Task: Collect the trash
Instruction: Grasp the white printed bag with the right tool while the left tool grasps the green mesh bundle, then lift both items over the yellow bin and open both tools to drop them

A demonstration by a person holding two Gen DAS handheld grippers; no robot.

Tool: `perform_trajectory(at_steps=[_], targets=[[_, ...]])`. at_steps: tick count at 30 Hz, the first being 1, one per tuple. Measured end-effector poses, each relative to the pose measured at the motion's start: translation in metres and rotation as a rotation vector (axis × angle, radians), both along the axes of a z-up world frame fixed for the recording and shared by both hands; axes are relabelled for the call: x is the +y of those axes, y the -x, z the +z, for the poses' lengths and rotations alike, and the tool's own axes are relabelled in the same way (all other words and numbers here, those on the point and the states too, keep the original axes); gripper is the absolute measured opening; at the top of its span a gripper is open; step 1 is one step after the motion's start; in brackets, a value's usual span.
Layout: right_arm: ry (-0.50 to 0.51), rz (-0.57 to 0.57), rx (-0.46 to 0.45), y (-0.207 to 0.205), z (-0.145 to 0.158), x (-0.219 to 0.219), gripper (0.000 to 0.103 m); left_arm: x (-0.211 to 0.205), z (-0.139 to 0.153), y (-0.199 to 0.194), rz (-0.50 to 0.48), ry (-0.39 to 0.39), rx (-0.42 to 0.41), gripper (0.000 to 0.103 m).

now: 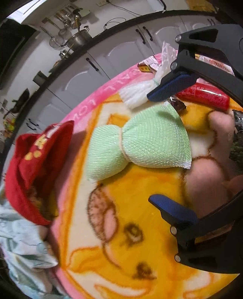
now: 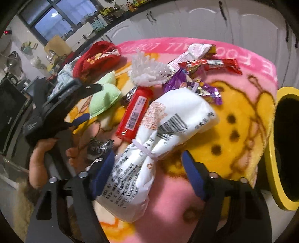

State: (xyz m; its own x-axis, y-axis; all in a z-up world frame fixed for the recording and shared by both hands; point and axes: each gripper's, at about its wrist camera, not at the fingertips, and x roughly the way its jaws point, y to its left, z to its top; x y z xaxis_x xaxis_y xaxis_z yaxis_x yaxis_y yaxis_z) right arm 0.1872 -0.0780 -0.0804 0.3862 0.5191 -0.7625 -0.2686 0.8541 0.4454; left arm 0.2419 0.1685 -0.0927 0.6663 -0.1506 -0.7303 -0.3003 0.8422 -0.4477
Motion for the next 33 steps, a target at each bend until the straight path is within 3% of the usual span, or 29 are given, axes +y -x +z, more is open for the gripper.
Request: perform_trajectory(at_steps=[3, 7, 9, 13, 18, 33], targets=[[-0.011, 0.036, -0.008, 0.001, 0.003, 0.001, 0.054, -0.005, -0.003, -0.002, -0.009, -0.033, 0.012, 0.081], [-0.014, 0.057, -0.016, 0.005, 0.005, -0.001, 0.049, -0.010, -0.004, -0.002, -0.024, -0.058, 0.023, 0.069], [-0.016, 0.063, -0.019, 0.006, 0.006, -0.002, 0.047, -0.011, -0.003, -0.003, -0.044, -0.048, 0.020, 0.051], [-0.018, 0.071, -0.027, 0.008, 0.008, -0.003, 0.044, -0.020, -0.001, -0.002, -0.077, -0.065, 0.021, 0.046], [-0.024, 0.096, -0.045, 0.012, 0.012, -0.005, 0.041, -0.021, 0.003, 0.006, -0.085, -0.071, -0.006, 0.031], [-0.023, 0.143, -0.146, 0.026, 0.035, -0.013, 0.034, -0.028, 0.039, 0.053, -0.059, -0.137, -0.126, 0.026]])
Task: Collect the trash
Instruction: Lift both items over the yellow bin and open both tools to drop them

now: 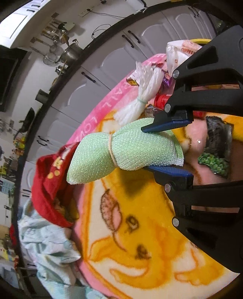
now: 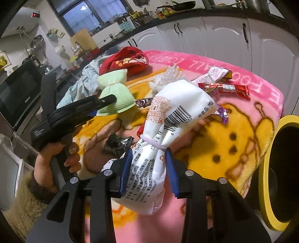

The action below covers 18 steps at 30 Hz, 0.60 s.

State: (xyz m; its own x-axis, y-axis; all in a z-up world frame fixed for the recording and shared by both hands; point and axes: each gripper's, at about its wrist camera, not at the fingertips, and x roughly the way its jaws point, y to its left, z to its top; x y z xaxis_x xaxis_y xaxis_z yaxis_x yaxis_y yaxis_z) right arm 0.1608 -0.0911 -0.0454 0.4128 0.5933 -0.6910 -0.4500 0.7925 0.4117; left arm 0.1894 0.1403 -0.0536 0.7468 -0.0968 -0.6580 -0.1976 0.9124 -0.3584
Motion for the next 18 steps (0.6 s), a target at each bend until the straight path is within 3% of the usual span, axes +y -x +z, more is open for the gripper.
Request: perform_trajectory(at_steps=[18], targets=[[-0.019, -0.029, -0.069, 0.000, 0.029, -0.039, 0.034, -0.035, 0.034, 0.044, -0.046, -0.045, -0.100, 0.026]])
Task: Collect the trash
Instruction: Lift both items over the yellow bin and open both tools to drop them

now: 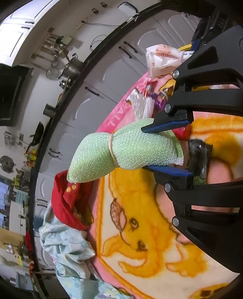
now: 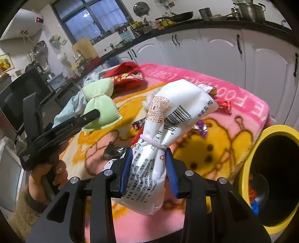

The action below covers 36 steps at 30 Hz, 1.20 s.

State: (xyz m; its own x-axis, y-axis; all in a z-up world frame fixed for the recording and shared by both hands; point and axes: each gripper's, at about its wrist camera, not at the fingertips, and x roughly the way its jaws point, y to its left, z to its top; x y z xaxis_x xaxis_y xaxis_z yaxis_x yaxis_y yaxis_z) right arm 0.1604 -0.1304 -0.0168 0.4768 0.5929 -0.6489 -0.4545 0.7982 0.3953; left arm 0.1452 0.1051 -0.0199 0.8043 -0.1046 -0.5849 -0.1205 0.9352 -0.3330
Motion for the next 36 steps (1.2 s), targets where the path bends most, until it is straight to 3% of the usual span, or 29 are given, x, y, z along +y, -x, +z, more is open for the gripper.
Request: perform_trajectory(at_steps=[36], targets=[[-0.019, -0.242, -0.068, -0.001, 0.026, -0.129, 0.034, -0.139, 0.021, -0.009, -0.273, -0.055, -0.070, 0.026]])
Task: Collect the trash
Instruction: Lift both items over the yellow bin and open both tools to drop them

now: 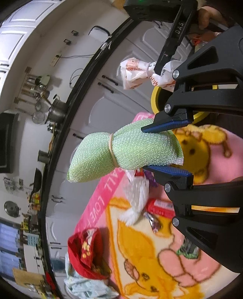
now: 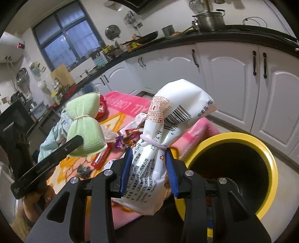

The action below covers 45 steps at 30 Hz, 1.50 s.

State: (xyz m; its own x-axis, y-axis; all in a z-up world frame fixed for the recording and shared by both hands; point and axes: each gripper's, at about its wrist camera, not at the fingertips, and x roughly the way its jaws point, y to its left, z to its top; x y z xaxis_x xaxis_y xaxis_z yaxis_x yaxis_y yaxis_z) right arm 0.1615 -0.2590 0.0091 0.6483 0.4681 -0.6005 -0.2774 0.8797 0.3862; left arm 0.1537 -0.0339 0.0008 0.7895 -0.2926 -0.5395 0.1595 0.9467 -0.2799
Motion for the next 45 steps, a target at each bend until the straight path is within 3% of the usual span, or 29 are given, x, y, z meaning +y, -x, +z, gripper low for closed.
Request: perform_trajectory(at_steps=[25, 45], targets=[[0.069, -0.160, -0.028, 0.005, -0.010, -0.082, 0.034, -0.100, -0.021, -0.016, -0.216, -0.074, 0.032, 0.026], [0.130, -0.183, 0.053, -0.003, -0.044, -0.113, 0.035, -0.154, -0.066, -0.024, -0.326, -0.101, 0.135, 0.027]])
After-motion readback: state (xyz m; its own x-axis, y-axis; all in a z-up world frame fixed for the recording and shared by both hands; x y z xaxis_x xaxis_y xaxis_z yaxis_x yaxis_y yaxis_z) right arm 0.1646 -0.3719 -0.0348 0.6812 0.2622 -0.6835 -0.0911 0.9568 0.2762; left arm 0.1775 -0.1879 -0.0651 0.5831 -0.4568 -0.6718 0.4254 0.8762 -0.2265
